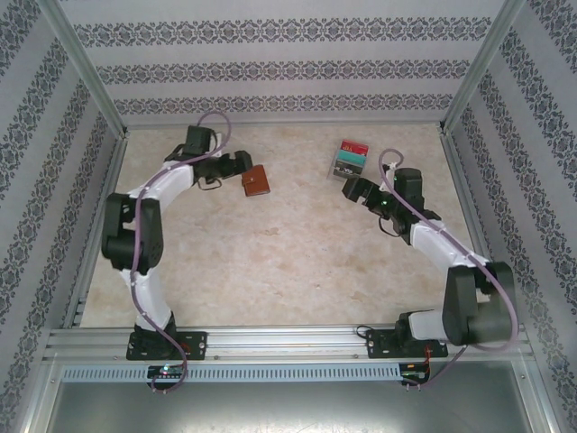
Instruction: Put the credit cards into the card holder
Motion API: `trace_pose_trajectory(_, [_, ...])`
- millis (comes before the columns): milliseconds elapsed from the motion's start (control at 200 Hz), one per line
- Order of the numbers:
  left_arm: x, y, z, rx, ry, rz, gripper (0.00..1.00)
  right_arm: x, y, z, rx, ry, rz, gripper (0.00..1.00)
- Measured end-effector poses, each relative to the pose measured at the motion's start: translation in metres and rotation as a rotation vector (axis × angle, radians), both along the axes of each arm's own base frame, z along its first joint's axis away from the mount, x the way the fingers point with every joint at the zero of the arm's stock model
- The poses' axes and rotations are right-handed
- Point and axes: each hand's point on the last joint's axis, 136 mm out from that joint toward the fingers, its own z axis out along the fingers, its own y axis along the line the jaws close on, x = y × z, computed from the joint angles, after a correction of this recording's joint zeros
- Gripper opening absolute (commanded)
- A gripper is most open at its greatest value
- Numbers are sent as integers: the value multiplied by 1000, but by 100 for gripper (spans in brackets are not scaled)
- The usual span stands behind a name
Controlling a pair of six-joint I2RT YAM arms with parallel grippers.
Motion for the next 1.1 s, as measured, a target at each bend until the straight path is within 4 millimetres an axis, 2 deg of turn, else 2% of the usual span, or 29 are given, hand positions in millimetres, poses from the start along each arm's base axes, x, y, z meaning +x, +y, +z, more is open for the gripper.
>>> trace_pose_trajectory(105, [16,-32,-3,-49,25,-65,98,1,14,-5,43,53,34,98])
trace_pose_trajectory(230, [36,-56,-10,-86,53,-107,98,4,26,-7,76,93,68,97])
trace_pose_trajectory(335, [60,-65,-19,-96,63,-113,94,-1,34,-9,93,118,85,97])
trace_pose_trajectory(460, [59,-65,-46,-89,139,-101,95,-7,44,-10,99,133,114,98])
trace_pose_trajectory(560, [46,-64,-61,-83,197,-97,94,-12,53,-11,102,145,135,98])
trace_pose_trajectory(634, [36,-65,-60,-83,204,-92,95,-15,61,-11,103,150,153,98])
trace_pose_trajectory(759, [-6,-64,-62,-92,264,-48,96,-22,72,-14,96,170,174,97])
trace_pose_trajectory(859, [-43,-67,-65,-121,307,11,95,-28,81,-18,79,183,186,92])
trace_pose_trajectory(939, [-64,-73,-64,-155,317,53,91,-33,89,-19,70,190,199,80])
trace_pose_trajectory(994, [-79,-78,-65,-174,321,91,88,-37,96,-20,68,196,208,66])
trace_pose_trajectory(1034, [-90,-83,-65,-191,325,120,87,-40,101,-20,65,197,221,62])
trace_pose_trajectory(1099, [-108,-88,-65,-227,319,167,87,-43,108,-22,66,208,218,51])
